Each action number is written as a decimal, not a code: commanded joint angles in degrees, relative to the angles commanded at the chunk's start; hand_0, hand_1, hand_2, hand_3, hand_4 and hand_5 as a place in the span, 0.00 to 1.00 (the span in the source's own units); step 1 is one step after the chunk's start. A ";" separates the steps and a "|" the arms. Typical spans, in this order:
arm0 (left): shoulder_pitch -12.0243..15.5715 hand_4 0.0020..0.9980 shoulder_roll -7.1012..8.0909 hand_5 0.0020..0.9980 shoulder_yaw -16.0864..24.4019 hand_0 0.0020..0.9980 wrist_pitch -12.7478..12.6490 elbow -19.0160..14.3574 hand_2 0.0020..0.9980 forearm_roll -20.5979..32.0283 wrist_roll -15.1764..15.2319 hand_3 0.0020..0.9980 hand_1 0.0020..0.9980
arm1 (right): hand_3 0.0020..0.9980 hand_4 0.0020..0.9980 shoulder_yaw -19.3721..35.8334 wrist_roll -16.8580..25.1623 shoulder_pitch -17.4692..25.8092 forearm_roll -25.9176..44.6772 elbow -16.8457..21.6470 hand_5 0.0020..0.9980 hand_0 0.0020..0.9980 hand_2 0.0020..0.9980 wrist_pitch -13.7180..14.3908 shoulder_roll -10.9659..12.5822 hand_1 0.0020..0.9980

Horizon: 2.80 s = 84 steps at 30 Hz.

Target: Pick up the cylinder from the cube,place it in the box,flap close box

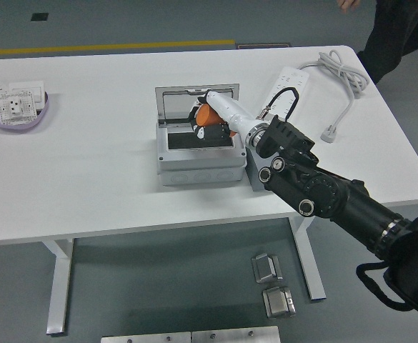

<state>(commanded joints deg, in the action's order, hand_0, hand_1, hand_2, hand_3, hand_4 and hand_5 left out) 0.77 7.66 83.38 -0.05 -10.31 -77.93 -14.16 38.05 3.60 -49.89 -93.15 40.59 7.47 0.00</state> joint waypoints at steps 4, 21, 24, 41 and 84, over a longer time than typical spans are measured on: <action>-0.17 0.78 0.06 0.46 -0.12 0.69 0.04 0.00 0.70 -0.10 0.06 0.81 0.68 | 0.40 0.04 -1.49 0.77 -0.98 0.81 -1.60 0.00 0.19 0.48 -0.55 0.00 0.25; -1.17 0.78 -0.13 0.46 -0.12 0.69 0.26 0.00 0.70 -1.35 0.01 0.81 0.68 | 0.89 0.66 -3.50 2.47 -2.25 -0.09 -3.62 0.22 0.73 0.76 -3.16 0.00 0.70; -1.20 0.78 -0.11 0.46 -0.16 0.69 0.29 0.00 0.70 -1.50 0.02 0.81 0.68 | 0.89 0.66 -3.63 2.67 -2.11 -0.15 -3.79 0.22 0.73 0.76 -3.25 0.00 0.70; -0.54 0.78 -0.59 0.46 -0.32 0.69 0.30 0.00 0.70 -1.41 0.00 0.81 0.68 | 0.99 0.89 -3.17 1.16 0.64 3.34 3.77 0.37 0.84 0.83 -3.60 0.32 0.77; -1.69 0.78 -0.26 0.46 -3.91 0.69 0.56 0.00 0.69 0.28 0.93 0.81 0.68 | 0.78 0.85 -4.10 9.26 -10.71 17.67 -12.84 0.40 0.80 0.71 -4.87 1.75 0.69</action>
<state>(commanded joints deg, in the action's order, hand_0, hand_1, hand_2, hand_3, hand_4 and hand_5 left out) -0.92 7.40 79.47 0.51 -10.31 -77.65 -13.23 33.95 12.86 -60.60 -75.48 27.75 2.61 1.75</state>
